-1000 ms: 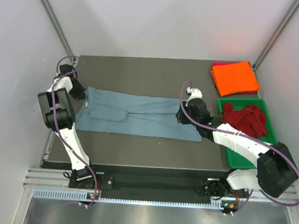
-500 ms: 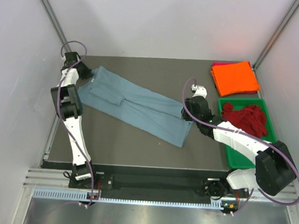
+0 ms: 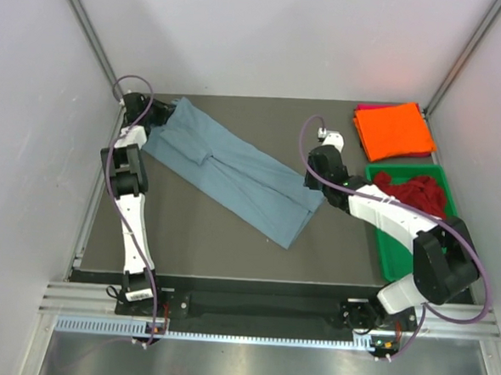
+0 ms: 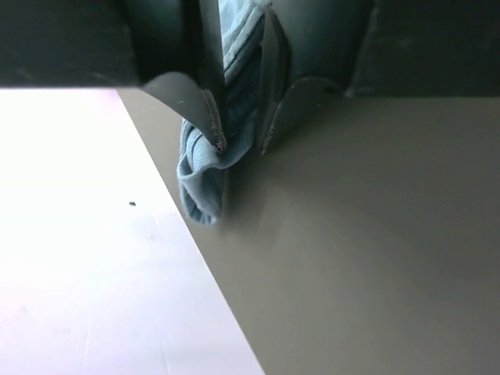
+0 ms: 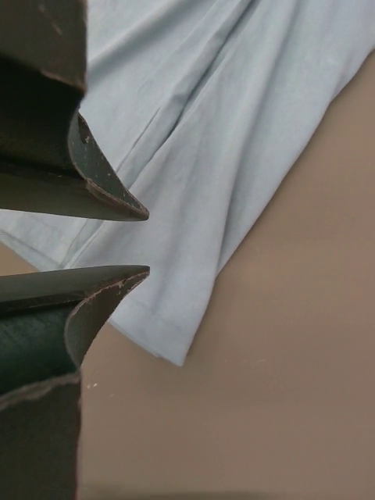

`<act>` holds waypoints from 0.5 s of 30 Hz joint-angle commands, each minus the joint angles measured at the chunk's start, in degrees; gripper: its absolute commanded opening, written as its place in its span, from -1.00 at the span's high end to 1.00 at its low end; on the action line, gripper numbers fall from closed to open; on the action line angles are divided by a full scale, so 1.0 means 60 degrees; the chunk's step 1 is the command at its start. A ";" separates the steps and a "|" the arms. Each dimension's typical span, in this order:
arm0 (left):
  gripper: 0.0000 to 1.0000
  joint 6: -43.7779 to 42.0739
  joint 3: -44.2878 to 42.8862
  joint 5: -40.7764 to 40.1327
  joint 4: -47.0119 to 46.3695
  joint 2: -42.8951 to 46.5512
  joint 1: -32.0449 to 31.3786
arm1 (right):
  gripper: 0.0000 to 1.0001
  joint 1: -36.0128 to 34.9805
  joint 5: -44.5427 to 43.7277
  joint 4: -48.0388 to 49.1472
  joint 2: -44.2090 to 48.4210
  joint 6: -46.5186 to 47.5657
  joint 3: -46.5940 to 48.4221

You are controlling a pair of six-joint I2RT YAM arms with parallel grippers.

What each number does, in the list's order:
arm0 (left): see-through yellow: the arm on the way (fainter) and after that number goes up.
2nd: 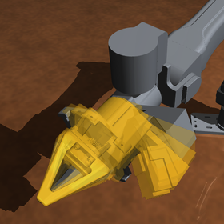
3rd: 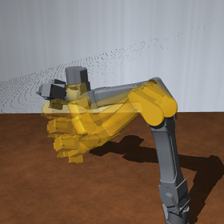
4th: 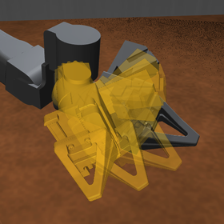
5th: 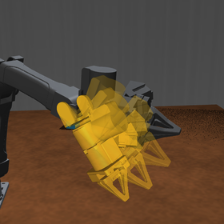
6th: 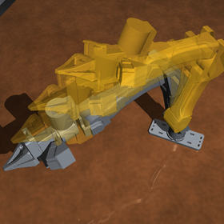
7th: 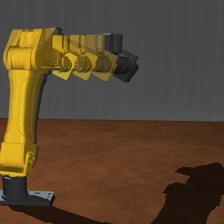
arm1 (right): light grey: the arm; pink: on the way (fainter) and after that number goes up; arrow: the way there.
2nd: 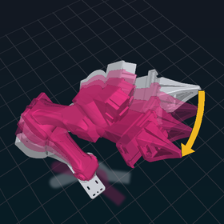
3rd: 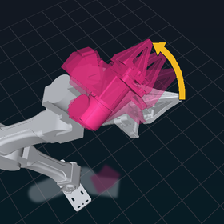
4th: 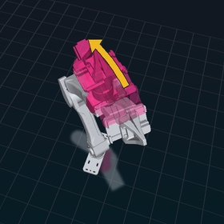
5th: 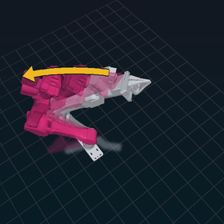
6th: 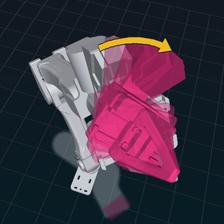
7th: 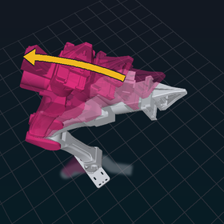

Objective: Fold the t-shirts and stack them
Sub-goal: Fold the tshirt

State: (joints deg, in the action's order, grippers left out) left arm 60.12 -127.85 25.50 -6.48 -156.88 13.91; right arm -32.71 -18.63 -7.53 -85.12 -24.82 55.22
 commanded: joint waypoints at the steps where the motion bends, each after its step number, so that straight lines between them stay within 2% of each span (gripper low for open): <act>1: 0.42 0.0338 0.0551 0.0350 -0.0825 0.1009 0.0142 | 0.39 0.0149 -0.0410 -0.0590 0.0679 0.0050 0.0026; 3: 0.38 -0.0130 0.0610 0.0016 -0.0373 0.1389 0.0128 | 0.39 0.0134 -0.0468 -0.0839 0.1367 -0.0199 -0.0455; 4: 0.35 -0.0335 0.0610 -0.0277 0.0776 0.1536 0.0186 | 0.38 0.0120 -0.0440 -0.0796 0.1660 -0.0301 -0.0705; 7: 0.35 -0.1199 0.0960 -0.1945 0.2959 0.2443 0.0245 | 0.36 0.0134 -0.0191 -0.0984 0.3107 -0.0565 -0.1483; 8: 0.36 -0.1578 0.1035 -0.2892 0.3535 0.2953 0.0259 | 0.36 0.0120 -0.0161 -0.1146 0.3374 -0.0566 -0.1672; 10: 0.36 -0.1976 0.1297 -0.3747 0.4647 0.3497 0.0216 | 0.35 0.0134 -0.0146 -0.1627 0.4206 -0.0566 -0.1820; 12: 0.34 -0.2313 0.1765 -0.4030 0.4829 0.4361 0.0201 | 0.34 0.0134 -0.0103 -0.1835 0.4721 -0.0508 -0.2025; 15: 0.35 -0.2607 0.3707 -0.3912 0.4918 0.5810 -0.0148 | 0.31 0.0134 0.0117 -0.2288 0.5572 -0.0376 -0.2216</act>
State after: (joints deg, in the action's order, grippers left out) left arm 49.23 -112.88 6.24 18.46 -132.81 14.83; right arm -32.60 -19.11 -17.93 -55.20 -27.24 42.74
